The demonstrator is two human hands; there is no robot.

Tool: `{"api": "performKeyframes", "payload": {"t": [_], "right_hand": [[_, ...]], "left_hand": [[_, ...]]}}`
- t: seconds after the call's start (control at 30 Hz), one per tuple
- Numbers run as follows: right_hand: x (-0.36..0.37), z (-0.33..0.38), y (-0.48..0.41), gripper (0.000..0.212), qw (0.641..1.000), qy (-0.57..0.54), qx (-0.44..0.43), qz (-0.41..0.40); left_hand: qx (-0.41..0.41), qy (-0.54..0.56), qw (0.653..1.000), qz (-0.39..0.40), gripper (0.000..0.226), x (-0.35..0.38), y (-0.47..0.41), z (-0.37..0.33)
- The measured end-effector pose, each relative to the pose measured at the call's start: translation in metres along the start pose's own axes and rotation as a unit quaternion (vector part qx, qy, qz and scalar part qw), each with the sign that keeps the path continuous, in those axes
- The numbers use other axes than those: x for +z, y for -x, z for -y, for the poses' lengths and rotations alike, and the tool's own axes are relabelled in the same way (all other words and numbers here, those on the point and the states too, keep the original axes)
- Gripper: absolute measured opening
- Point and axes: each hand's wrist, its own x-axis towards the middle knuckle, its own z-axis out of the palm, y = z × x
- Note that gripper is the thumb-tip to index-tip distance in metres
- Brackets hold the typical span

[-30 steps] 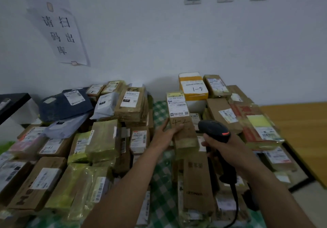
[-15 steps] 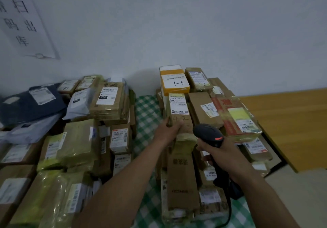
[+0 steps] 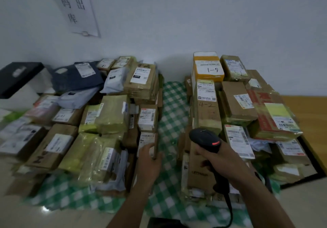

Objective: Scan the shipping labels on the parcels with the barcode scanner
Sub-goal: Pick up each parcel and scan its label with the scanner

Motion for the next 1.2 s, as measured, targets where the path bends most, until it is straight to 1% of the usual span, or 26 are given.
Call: {"api": "performKeyframes", "payload": {"t": [0.07, 0.13, 0.23, 0.27, 0.33, 0.37, 0.43, 0.47, 0.5, 0.57, 0.63, 0.7, 0.8, 0.87, 0.93, 0.97, 1.0, 1.1, 1.2], "right_hand": [[0.011, -0.003, 0.000, 0.013, 1.000, 0.016, 0.005, 0.020], [0.022, -0.005, 0.001, 0.015, 0.999, 0.024, 0.018, 0.035], [0.034, -0.008, 0.001, 0.016, 0.998, 0.030, 0.026, 0.047], [0.038, -0.009, 0.002, 0.015, 0.998, 0.031, 0.026, 0.046], [0.044, -0.010, 0.004, 0.012, 0.998, 0.030, 0.024, 0.043], [0.046, -0.011, 0.004, 0.011, 0.998, 0.030, 0.024, 0.040], [0.050, -0.012, 0.005, 0.013, 0.998, 0.034, 0.024, 0.040], [0.050, -0.013, 0.005, 0.014, 0.998, 0.032, 0.024, 0.043], [0.051, -0.014, 0.005, 0.014, 0.998, 0.028, 0.024, 0.048], [0.051, -0.015, 0.006, 0.014, 0.998, 0.030, 0.024, 0.056], [0.052, -0.018, 0.006, 0.018, 0.998, 0.030, 0.026, 0.058], [0.053, -0.021, 0.006, 0.020, 0.998, 0.020, 0.024, 0.058], [0.053, -0.024, 0.007, 0.022, 0.998, 0.017, 0.024, 0.050], [0.054, -0.024, 0.007, 0.022, 0.998, 0.015, 0.019, 0.051], [0.056, -0.024, 0.008, 0.017, 0.998, 0.014, 0.007, 0.056], [0.058, -0.023, 0.009, 0.016, 0.998, 0.010, 0.001, 0.057], [0.061, -0.021, 0.011, 0.016, 0.998, 0.005, -0.005, 0.058], [0.069, -0.017, 0.013, 0.015, 0.998, 0.004, -0.036, 0.046], [0.067, -0.013, 0.011, 0.013, 0.998, -0.003, -0.052, 0.044]], "left_hand": [[-0.002, -0.062, 0.998, -0.012, 0.050, -0.007, 0.002, 0.037], [0.013, -0.120, 0.992, -0.027, 0.054, -0.007, 0.002, 0.067], [0.026, -0.158, 0.986, -0.040, 0.050, 0.004, -0.004, 0.107], [0.024, -0.156, 0.986, -0.045, 0.056, 0.011, -0.010, 0.128], [0.015, -0.146, 0.988, -0.050, 0.076, 0.012, -0.006, 0.137], [0.005, -0.159, 0.987, -0.037, 0.087, 0.010, -0.002, 0.135], [-0.047, -0.203, 0.978, 0.025, 0.118, 0.006, 0.008, 0.121], [-0.075, -0.207, 0.974, 0.051, 0.129, 0.005, 0.013, 0.114], [-0.100, -0.201, 0.972, 0.073, 0.134, 0.005, 0.017, 0.110], [-0.123, -0.188, 0.967, 0.120, 0.133, 0.005, 0.023, 0.107], [-0.132, -0.161, 0.967, 0.145, 0.129, 0.005, 0.028, 0.103], [-0.129, -0.119, 0.977, 0.121, 0.128, 0.004, 0.030, 0.097], [-0.073, 0.006, 0.995, 0.068, 0.124, -0.004, 0.028, 0.084], [-0.041, 0.073, 0.995, 0.058, 0.113, -0.013, 0.029, 0.074], [-0.016, 0.137, 0.989, 0.054, 0.094, -0.018, 0.033, 0.060], [-0.006, 0.167, 0.984, 0.055, 0.088, -0.021, 0.036, 0.052], [0.003, 0.190, 0.980, 0.056, 0.087, -0.023, 0.039, 0.044], [0.021, 0.233, 0.968, 0.087, 0.095, -0.027, 0.048, 0.027], [0.031, 0.235, 0.967, 0.091, 0.104, -0.031, 0.054, 0.018]]}}
